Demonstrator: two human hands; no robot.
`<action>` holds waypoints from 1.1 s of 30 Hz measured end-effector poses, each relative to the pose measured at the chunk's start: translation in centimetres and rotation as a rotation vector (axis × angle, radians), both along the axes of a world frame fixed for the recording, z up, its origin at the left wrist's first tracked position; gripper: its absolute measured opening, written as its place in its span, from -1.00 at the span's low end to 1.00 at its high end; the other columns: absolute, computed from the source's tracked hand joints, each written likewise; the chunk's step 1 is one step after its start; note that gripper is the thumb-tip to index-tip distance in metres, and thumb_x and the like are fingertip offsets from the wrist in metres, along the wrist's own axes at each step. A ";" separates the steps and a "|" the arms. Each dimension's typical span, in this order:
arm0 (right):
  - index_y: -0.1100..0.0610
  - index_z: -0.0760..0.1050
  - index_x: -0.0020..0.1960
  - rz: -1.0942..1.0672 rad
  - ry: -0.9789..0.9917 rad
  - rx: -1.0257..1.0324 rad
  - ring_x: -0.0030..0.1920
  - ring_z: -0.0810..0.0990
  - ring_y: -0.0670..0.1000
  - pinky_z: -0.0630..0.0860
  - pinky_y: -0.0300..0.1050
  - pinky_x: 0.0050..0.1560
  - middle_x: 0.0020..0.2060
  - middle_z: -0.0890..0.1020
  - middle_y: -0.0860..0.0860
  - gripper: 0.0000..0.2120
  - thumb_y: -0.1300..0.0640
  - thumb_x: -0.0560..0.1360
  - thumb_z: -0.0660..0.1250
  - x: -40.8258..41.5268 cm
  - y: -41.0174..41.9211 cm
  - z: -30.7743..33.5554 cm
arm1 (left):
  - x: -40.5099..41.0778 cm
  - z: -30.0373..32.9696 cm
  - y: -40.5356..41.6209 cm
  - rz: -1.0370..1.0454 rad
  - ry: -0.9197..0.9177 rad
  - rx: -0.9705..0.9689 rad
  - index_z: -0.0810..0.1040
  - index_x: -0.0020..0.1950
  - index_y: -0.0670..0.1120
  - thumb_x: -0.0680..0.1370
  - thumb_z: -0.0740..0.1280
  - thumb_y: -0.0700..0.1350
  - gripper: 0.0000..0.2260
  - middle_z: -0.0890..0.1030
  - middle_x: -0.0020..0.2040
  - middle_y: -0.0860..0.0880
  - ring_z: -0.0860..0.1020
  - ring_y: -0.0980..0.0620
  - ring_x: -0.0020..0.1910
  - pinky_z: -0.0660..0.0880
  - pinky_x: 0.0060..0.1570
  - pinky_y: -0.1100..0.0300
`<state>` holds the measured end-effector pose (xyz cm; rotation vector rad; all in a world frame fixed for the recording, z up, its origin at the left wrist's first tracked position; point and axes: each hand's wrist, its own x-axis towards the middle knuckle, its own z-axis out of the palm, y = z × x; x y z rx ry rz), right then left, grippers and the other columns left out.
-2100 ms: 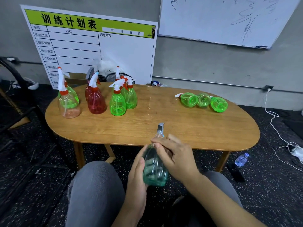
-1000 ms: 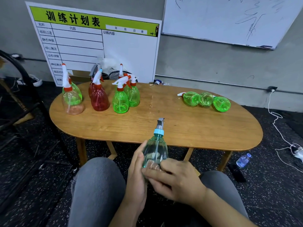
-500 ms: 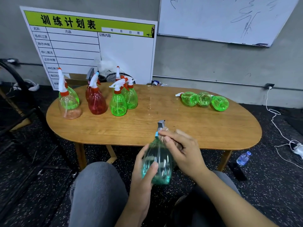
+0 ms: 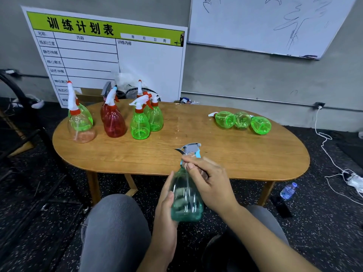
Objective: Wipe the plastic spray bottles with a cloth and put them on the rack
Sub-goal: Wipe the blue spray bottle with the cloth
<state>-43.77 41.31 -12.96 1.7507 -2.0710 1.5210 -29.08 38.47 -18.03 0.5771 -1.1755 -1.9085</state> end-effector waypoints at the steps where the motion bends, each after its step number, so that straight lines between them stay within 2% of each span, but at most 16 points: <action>1: -0.07 0.68 0.28 0.002 0.026 -0.005 -0.21 0.61 -0.10 0.58 -0.12 -0.24 -0.11 0.62 -0.25 -0.70 -0.10 0.66 0.27 0.5 0.1 -0.1 | 0.1 0.1 -0.1 0.014 0.002 0.003 0.42 0.54 0.21 0.59 0.19 0.11 -0.52 0.68 0.35 -0.07 0.66 -0.18 0.30 0.53 0.33 -0.32; 3: -0.05 0.68 0.26 0.012 0.116 -0.019 -0.28 0.52 -0.14 0.46 -0.28 -0.34 -0.19 0.53 -0.26 -0.73 -0.05 0.67 0.28 1.4 0.8 -0.4 | 0.2 0.3 -0.3 0.038 0.005 0.006 0.43 0.55 0.16 0.64 0.22 0.09 -0.55 0.67 0.36 -0.04 0.65 -0.14 0.32 0.53 0.34 -0.28; 5: -0.03 0.68 0.26 0.061 0.243 -0.033 -0.31 0.48 -0.14 0.47 -0.22 -0.36 -0.20 0.52 -0.16 -0.76 0.02 0.67 0.32 2.1 1.7 -0.6 | 0.2 0.3 -0.3 0.053 0.022 0.029 0.44 0.54 0.13 0.70 0.20 0.06 -0.61 0.67 0.36 -0.03 0.65 -0.10 0.33 0.57 0.29 -0.19; 8: 0.02 0.71 0.22 0.213 0.499 -0.089 -0.22 0.53 -0.08 0.48 -0.22 -0.28 -0.13 0.55 -0.09 -0.79 0.06 0.65 0.36 3.0 3.5 -1.4 | 0.3 -0.2 -0.4 0.056 0.046 0.076 0.48 0.53 0.16 0.75 0.06 -0.02 -0.61 0.69 0.33 -0.10 0.66 -0.12 0.31 0.62 0.22 -0.02; 12: 0.01 0.71 0.21 0.320 0.693 -0.101 -0.20 0.55 -0.02 0.52 -0.12 -0.32 -0.14 0.58 -0.05 -0.79 0.05 0.60 0.44 3.3 4.5 -2.1 | 0.5 0.3 -0.3 0.050 0.063 0.094 0.49 0.54 0.14 0.70 0.11 0.06 -0.58 0.65 0.37 -0.19 0.63 -0.21 0.34 0.47 0.35 -0.09; 15: -0.01 0.71 0.21 0.261 0.674 -0.095 -0.24 0.48 -0.06 0.43 -0.19 -0.32 -0.20 0.51 -0.07 -0.79 0.03 0.62 0.40 2.5 3.6 -1.1 | 0.3 0.6 -0.3 0.054 0.057 0.063 0.47 0.54 0.12 0.67 0.12 0.06 -0.56 0.67 0.36 -0.13 0.63 -0.15 0.36 0.49 0.33 -0.10; 19: -0.02 0.71 0.22 0.067 0.374 -0.043 -0.36 0.43 -0.14 0.36 -0.29 -0.42 -0.26 0.46 -0.16 -0.74 -0.02 0.66 0.29 0.9 0.9 0.5 | 0.2 0.6 -0.3 0.027 0.008 -0.006 0.43 0.56 0.11 0.65 0.12 0.09 -0.53 0.67 0.37 0.02 0.64 -0.05 0.35 0.65 0.19 0.06; 21: -0.02 0.71 0.22 0.020 0.272 -0.011 -0.37 0.47 -0.13 0.39 -0.26 -0.44 -0.27 0.50 -0.15 -0.69 -0.07 0.67 0.24 0.5 -0.1 0.6 | 0.2 0.5 -0.4 0.025 -0.003 -0.008 0.42 0.58 0.10 0.65 0.11 0.10 -0.52 0.64 0.40 0.02 0.63 -0.04 0.37 0.63 0.24 0.03; 23: -0.03 0.70 0.23 -0.005 0.249 -0.014 -0.35 0.49 -0.11 0.44 -0.20 -0.45 -0.27 0.52 -0.11 -0.66 -0.11 0.68 0.21 0.9 -0.3 0.3 | 0.2 0.4 -0.5 0.032 -0.001 0.004 0.43 0.57 0.10 0.68 0.10 0.08 -0.54 0.65 0.40 0.01 0.63 -0.05 0.37 0.58 0.27 -0.05; 27: 0.00 0.71 0.23 0.064 0.361 -0.075 -0.29 0.48 -0.12 0.46 -0.22 -0.36 -0.20 0.54 -0.09 -0.77 0.03 0.66 0.33 2.7 1.7 -0.8 | 0.3 -0.2 -0.7 0.048 0.003 0.059 0.48 0.53 0.12 0.77 0.02 -0.05 -0.61 0.67 0.36 -0.01 0.65 -0.04 0.34 0.62 0.17 0.03; 30: 0.03 0.71 0.22 0.218 0.550 -0.108 -0.22 0.54 -0.06 0.48 -0.21 -0.26 -0.15 0.58 -0.06 -0.79 0.07 0.61 0.42 3.6 3.7 -2.2 | 0.4 -0.2 -0.6 0.059 0.027 0.090 0.48 0.54 0.15 0.77 0.02 -0.02 -0.60 0.67 0.35 -0.14 0.64 -0.17 0.34 0.51 0.32 -0.11; 33: 0.03 0.72 0.21 0.310 0.662 -0.107 -0.23 0.47 -0.05 0.46 -0.17 -0.30 -0.13 0.47 -0.08 -0.78 0.06 0.59 0.44 3.4 4.4 -2.2 | 0.5 0.3 -0.6 0.052 0.055 0.088 0.47 0.54 0.08 0.77 0.01 -0.04 -0.60 0.68 0.34 -0.13 0.65 -0.16 0.33 0.53 0.30 -0.04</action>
